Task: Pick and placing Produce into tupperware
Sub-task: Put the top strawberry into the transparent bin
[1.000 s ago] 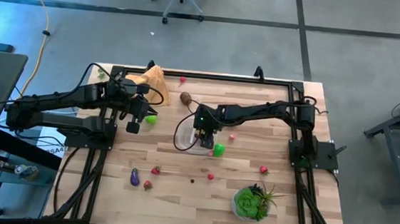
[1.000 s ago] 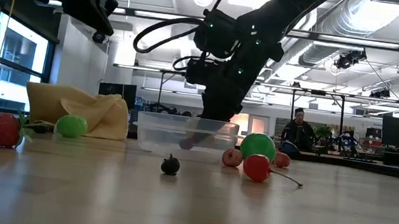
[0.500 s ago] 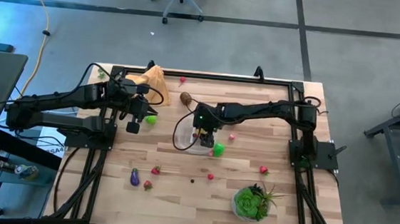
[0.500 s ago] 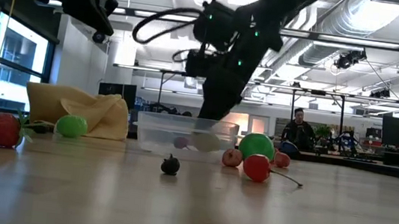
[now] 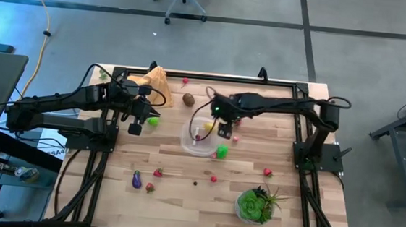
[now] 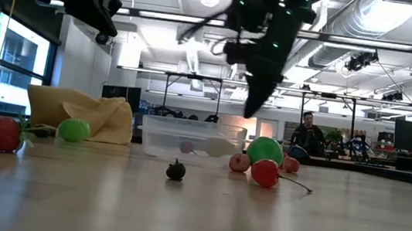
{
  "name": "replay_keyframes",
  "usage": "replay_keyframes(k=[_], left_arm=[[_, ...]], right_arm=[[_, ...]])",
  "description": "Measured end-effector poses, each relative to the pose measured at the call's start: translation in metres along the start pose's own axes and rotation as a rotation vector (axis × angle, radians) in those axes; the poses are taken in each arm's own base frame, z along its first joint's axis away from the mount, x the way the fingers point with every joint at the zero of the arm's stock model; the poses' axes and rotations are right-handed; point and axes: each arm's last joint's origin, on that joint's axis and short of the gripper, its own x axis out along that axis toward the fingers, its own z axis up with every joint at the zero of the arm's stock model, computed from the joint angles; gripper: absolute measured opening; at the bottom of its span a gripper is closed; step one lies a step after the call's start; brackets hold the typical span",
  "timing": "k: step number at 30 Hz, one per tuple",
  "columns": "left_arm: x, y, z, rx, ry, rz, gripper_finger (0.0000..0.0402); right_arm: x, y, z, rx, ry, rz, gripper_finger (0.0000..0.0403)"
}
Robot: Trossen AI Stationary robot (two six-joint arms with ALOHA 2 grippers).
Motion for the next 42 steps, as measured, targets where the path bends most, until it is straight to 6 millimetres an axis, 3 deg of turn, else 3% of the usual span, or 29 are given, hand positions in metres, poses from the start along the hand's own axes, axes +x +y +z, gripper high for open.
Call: replay_keyframes(k=[9, 12, 16, 22, 34, 42], left_arm=[[0.0, 0.0, 0.0, 0.0, 0.0, 0.0, 0.001], [0.0, 0.0, 0.0, 0.0, 0.0, 0.0, 0.001], [0.0, 0.0, 0.0, 0.0, 0.0, 0.0, 0.001], [0.0, 0.0, 0.0, 0.0, 0.0, 0.0, 0.001], [0.0, 0.0, 0.0, 0.0, 0.0, 0.0, 0.001], [0.0, 0.0, 0.0, 0.0, 0.0, 0.0, 0.001]], right_arm=[[-0.003, -0.013, -0.062, 0.036, -0.088, -0.035, 0.0263], [-0.007, -0.014, -0.079, -0.019, -0.128, -0.108, 0.0263], [0.004, -0.019, -0.104, -0.138, -0.083, -0.182, 0.0263], [0.024, -0.025, -0.114, -0.082, -0.173, -0.115, 0.0263], [0.033, -0.035, -0.115, -0.055, -0.25, -0.037, 0.0263], [0.054, -0.036, -0.115, -0.067, -0.196, -0.022, 0.0263]])
